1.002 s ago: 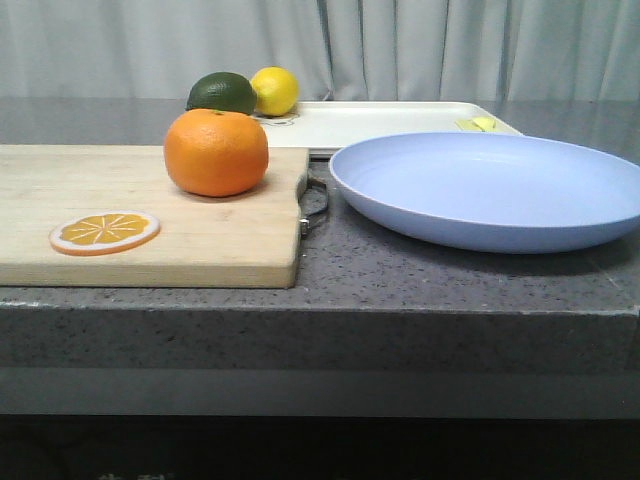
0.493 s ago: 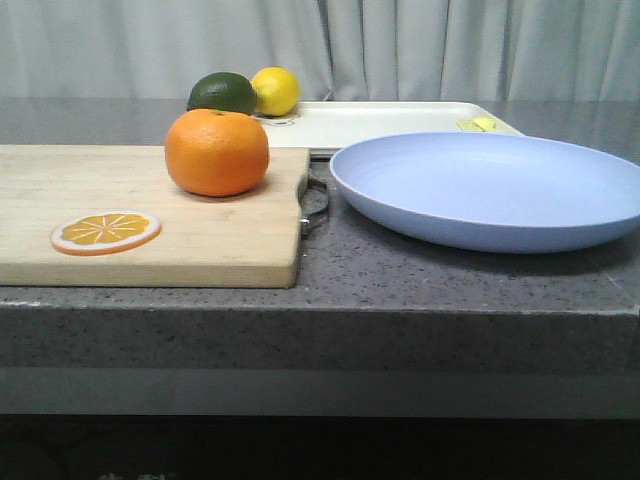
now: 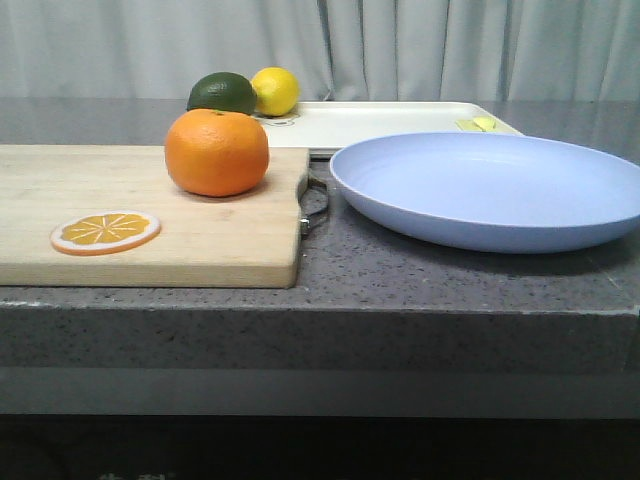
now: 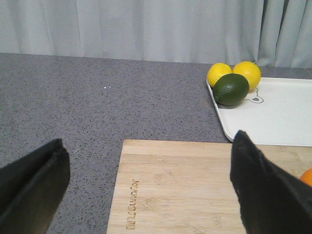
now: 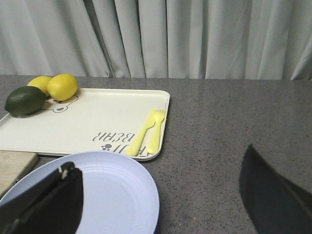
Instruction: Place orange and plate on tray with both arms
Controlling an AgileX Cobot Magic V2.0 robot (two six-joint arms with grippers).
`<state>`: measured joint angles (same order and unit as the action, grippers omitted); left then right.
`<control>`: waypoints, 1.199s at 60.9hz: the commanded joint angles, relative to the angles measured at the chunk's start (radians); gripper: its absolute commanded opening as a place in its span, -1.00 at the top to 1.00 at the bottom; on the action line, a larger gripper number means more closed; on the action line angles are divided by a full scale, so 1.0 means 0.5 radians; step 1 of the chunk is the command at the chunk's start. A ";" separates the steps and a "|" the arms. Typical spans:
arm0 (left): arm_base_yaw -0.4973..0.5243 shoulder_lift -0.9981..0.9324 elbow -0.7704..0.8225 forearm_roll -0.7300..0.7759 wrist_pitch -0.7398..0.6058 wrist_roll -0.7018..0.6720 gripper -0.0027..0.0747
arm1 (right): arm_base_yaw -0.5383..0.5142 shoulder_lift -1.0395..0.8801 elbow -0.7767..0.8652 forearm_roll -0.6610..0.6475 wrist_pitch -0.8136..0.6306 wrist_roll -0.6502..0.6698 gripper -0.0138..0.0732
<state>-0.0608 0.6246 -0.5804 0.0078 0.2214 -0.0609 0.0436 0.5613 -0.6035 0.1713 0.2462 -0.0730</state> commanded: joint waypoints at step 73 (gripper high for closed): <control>-1.118 2.122 -1.912 -0.095 1.337 0.057 -0.75 | -0.007 0.014 -0.077 0.008 -0.141 -0.002 -0.82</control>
<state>-0.6122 1.6889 -1.4847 -0.0506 0.8732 -0.0359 0.0436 0.5613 -0.6035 0.1719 0.2509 -0.0713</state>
